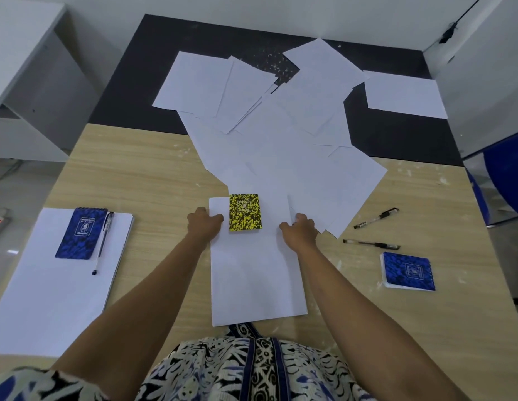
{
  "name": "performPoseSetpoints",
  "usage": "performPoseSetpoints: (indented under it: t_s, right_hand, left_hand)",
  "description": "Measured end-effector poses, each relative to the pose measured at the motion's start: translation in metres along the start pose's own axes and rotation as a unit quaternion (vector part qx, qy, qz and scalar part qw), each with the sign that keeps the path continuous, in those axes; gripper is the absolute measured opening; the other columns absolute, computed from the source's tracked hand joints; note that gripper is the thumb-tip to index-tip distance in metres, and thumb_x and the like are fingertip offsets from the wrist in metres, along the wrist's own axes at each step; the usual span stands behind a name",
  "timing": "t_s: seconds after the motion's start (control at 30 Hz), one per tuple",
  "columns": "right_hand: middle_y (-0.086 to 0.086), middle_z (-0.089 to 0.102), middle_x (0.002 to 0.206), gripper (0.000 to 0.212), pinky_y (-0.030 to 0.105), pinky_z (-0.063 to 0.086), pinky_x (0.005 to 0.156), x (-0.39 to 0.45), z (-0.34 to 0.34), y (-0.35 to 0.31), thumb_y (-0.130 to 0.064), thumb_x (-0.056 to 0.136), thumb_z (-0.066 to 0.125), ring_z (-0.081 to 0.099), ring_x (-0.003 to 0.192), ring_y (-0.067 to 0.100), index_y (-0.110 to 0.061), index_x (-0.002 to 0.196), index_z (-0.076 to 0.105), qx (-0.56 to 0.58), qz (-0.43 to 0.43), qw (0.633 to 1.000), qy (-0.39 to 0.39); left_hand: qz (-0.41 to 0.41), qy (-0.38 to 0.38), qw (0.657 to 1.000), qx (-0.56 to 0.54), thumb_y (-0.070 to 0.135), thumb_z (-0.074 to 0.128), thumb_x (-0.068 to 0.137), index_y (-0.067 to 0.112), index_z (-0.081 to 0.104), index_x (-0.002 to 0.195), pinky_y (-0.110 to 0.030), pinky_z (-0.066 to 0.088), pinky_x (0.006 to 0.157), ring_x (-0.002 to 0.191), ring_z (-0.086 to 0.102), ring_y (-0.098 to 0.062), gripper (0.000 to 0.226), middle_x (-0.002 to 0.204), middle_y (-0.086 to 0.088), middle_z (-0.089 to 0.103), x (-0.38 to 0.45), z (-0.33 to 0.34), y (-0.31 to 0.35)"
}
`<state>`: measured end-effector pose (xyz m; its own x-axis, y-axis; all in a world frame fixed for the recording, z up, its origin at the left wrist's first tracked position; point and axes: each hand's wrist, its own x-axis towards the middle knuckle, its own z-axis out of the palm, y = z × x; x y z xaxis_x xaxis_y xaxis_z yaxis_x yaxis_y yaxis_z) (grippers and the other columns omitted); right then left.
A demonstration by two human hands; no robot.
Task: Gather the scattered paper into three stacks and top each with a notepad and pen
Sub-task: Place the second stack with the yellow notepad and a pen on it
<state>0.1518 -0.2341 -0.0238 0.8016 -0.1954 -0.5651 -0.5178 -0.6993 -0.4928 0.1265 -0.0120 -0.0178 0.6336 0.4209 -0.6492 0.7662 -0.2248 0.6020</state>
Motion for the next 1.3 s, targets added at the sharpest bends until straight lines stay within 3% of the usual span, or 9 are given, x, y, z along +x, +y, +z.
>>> performPoseSetpoints:
  t_s: [0.17,0.3,0.5,0.63,0.8,1.0,1.1,1.2,1.3]
  right_hand:
    - [0.015,0.039,0.137,0.045,0.038,0.04,0.093,-0.021,0.005,0.016,-0.029,0.092,0.051,0.038,0.125,0.035,-0.004,0.129,0.045,-0.002,0.035,0.999,0.04]
    - [0.014,0.039,0.134,0.048,0.042,0.042,0.089,-0.043,0.012,0.03,-0.034,0.092,0.05,0.038,0.123,0.034,-0.005,0.13,0.042,-0.025,0.074,0.995,0.054]
    - [0.014,0.043,0.133,0.045,0.038,0.04,0.087,-0.058,0.014,0.039,-0.032,0.093,0.051,0.042,0.122,0.034,-0.003,0.127,0.045,-0.014,0.043,0.998,0.037]
    - [0.014,0.043,0.132,0.045,0.039,0.043,0.088,-0.065,0.016,0.036,-0.034,0.093,0.049,0.044,0.12,0.032,-0.002,0.124,0.049,-0.023,0.04,0.999,0.029]
    - [0.013,0.044,0.132,0.043,0.038,0.045,0.088,-0.068,0.013,0.037,-0.034,0.093,0.048,0.048,0.116,0.032,-0.002,0.121,0.052,-0.032,0.032,0.999,0.021]
    - [0.013,0.043,0.13,0.041,0.037,0.043,0.085,-0.071,0.012,0.034,-0.036,0.093,0.05,0.046,0.117,0.032,-0.003,0.116,0.055,-0.049,0.026,0.998,0.009]
    - [0.014,0.043,0.132,0.045,0.037,0.042,0.086,-0.068,0.009,0.032,-0.036,0.092,0.051,0.045,0.12,0.032,-0.003,0.123,0.05,-0.035,0.039,0.998,0.017]
    - [0.013,0.04,0.134,0.048,0.04,0.042,0.089,-0.064,0.008,0.026,-0.036,0.092,0.052,0.04,0.122,0.032,-0.005,0.128,0.045,-0.041,0.032,0.998,0.037]
    - [0.012,0.04,0.133,0.047,0.043,0.043,0.092,-0.057,0.007,0.016,-0.038,0.091,0.053,0.038,0.121,0.032,-0.009,0.128,0.045,-0.054,0.011,0.997,0.056]
  left_hand:
    - [-0.029,0.057,0.997,0.034,0.029,0.059,0.088,0.006,0.039,0.139,-0.046,0.04,0.103,0.125,0.041,-0.039,0.06,0.14,-0.016,0.031,-0.018,0.011,-0.018]
    - [-0.075,0.067,0.993,0.06,0.031,0.058,0.087,0.005,0.038,0.134,-0.044,0.038,0.099,0.126,0.034,-0.038,0.057,0.138,-0.016,0.03,-0.039,0.019,-0.035]
    - [-0.058,-0.009,0.998,0.033,0.032,0.06,0.082,0.003,0.037,0.132,-0.05,0.042,0.101,0.122,0.041,-0.038,0.062,0.136,-0.016,0.029,-0.052,0.025,-0.049]
    - [-0.05,-0.018,0.998,0.023,0.046,0.057,0.061,0.003,0.047,0.131,-0.05,0.047,0.097,0.115,0.049,-0.037,0.083,0.133,-0.014,0.042,-0.055,0.019,-0.046]
    - [-0.045,-0.021,0.998,0.031,0.039,0.062,0.079,0.002,0.047,0.132,-0.048,0.051,0.091,0.111,0.052,-0.037,0.066,0.133,-0.015,0.043,-0.055,0.017,-0.046]
    - [-0.049,-0.016,0.996,0.071,0.034,0.06,0.088,0.0,0.029,0.141,-0.048,0.04,0.104,0.127,0.039,-0.038,0.07,0.143,-0.016,0.028,-0.066,0.023,-0.039]
    - [-0.049,0.006,0.994,0.093,0.033,0.06,0.088,0.001,0.024,0.142,-0.046,0.036,0.106,0.13,0.032,-0.039,0.072,0.144,-0.017,0.025,-0.066,0.026,-0.033]
    - [0.035,0.06,0.988,0.139,0.028,0.061,0.088,0.007,0.023,0.146,-0.045,0.034,0.102,0.13,0.027,-0.039,0.073,0.146,-0.015,0.023,-0.067,0.024,-0.025]
    - [0.203,0.074,0.961,0.171,0.021,0.062,0.088,0.016,0.027,0.149,-0.045,0.036,0.099,0.125,0.032,-0.038,0.071,0.147,-0.011,0.025,-0.063,0.024,-0.019]
